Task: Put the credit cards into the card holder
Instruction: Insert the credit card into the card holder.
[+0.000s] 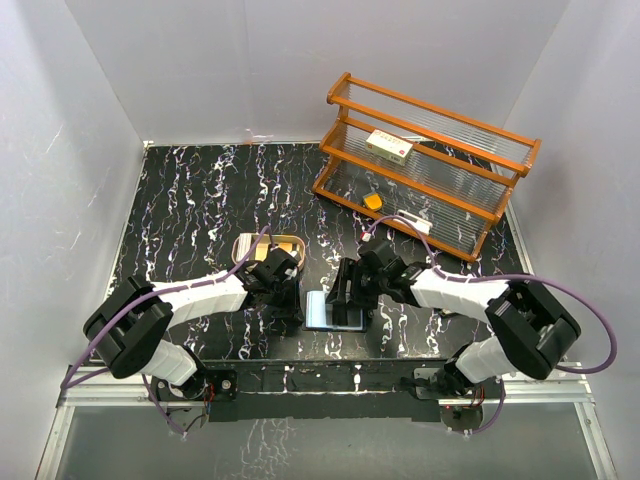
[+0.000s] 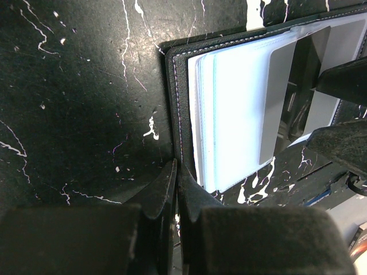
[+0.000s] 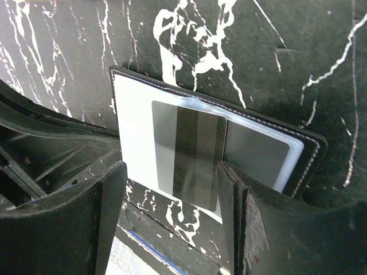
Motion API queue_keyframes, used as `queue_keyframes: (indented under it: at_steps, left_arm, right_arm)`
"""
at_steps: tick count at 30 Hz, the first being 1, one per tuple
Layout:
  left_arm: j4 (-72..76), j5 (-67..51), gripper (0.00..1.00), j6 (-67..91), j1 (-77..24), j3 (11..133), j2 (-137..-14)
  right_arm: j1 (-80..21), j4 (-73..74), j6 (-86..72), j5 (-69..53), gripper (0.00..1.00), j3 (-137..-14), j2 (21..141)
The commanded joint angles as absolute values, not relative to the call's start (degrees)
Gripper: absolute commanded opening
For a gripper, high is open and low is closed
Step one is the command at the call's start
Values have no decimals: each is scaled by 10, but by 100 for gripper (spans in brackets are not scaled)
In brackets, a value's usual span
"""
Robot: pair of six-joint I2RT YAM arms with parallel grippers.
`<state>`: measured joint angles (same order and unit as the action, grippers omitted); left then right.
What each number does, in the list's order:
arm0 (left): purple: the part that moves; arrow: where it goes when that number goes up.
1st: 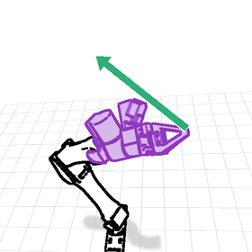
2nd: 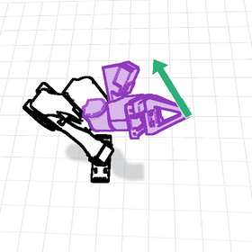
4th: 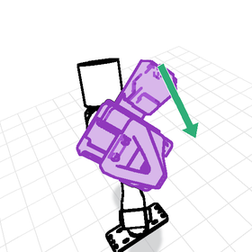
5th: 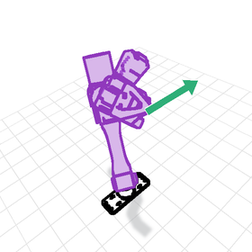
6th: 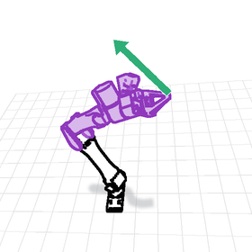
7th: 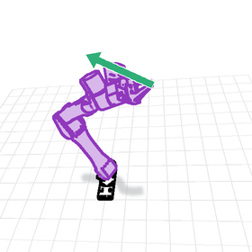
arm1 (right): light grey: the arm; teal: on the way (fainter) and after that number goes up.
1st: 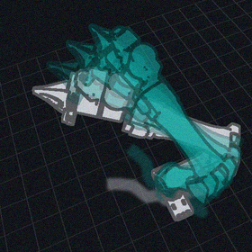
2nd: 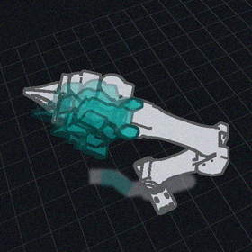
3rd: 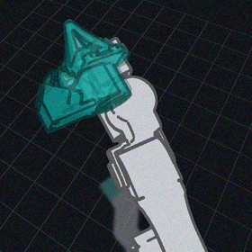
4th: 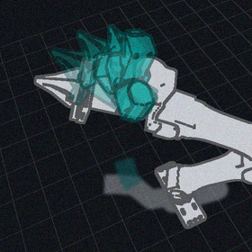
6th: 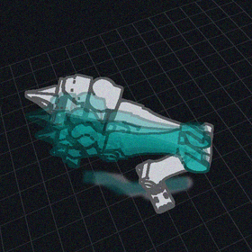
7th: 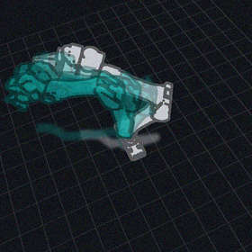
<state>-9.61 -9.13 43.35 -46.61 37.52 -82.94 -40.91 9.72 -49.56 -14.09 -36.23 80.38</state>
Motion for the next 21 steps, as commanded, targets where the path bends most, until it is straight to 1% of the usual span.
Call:
queue_keyframes:
  at_steps: [1,7,13,17,21]
  left_arm:
    - [-109,-93,1,432,-472,373,-836]
    - [-104,-96,1,434,-473,373,-839]
    - [-100,-100,1,440,-473,372,-839]
    - [-95,-103,1,445,-473,369,-835]
    - [-100,-102,1,445,-473,373,-837]
  right_arm:
    - [-416,33,-510,-154,63,-361,816]
    - [-421,-22,-517,-188,63,-359,824]
    - [-432,-42,-532,-199,63,-360,833]
    - [-445,-12,-526,-186,63,-383,835]
    - [-447,31,-521,-147,63,-386,802]
